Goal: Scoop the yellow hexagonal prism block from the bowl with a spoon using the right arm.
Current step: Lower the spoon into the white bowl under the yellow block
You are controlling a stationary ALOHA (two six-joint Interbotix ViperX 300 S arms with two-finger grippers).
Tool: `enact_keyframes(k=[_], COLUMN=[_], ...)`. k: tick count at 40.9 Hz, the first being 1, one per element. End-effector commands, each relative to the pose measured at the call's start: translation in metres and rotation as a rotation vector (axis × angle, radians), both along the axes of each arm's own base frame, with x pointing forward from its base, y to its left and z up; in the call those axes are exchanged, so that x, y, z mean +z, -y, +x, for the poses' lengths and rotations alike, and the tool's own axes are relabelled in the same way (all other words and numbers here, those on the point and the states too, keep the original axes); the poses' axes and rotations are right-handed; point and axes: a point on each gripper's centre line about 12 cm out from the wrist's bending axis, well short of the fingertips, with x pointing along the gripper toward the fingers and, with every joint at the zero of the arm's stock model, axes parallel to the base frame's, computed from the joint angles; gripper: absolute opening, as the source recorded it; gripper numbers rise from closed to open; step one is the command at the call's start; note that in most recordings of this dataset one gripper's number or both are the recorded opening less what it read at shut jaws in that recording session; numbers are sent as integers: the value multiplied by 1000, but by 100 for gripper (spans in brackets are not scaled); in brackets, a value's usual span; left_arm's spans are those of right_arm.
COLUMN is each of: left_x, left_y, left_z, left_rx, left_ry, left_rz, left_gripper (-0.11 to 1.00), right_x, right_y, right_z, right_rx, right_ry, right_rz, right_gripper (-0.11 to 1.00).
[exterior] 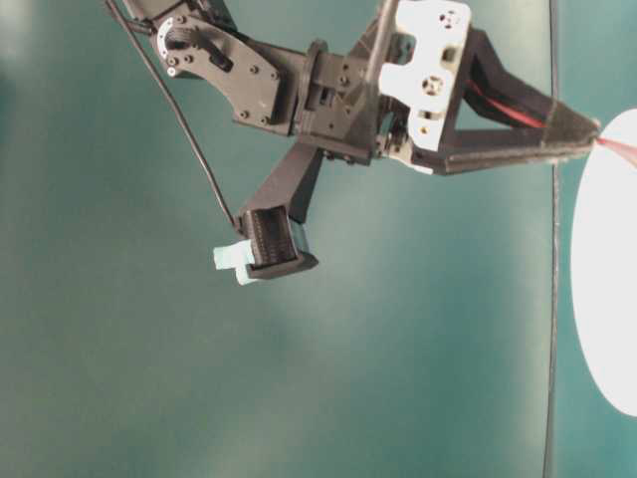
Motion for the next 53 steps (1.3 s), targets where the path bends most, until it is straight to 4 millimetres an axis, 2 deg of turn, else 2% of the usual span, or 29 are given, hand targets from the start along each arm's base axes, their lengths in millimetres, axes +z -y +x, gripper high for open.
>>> enact_keyframes(k=[1, 15, 34, 53], left_x=[11, 10, 11, 11], left_y=[0, 0, 0, 0], left_z=[3, 3, 3, 3], left_rx=[-1, -2, -2, 0], left_ry=[31, 29, 31, 31], left_rz=[3, 1, -6, -9], left_gripper=[10, 10, 10, 10], right_x=[13, 6, 10, 13], right_y=[3, 6, 10, 6], right_z=[8, 17, 29, 36], right_rx=[-6, -20, -43, -47], right_ry=[60, 106, 213, 277], right_rz=[-14, -27, -54, -64], right_gripper=[24, 24, 24, 24])
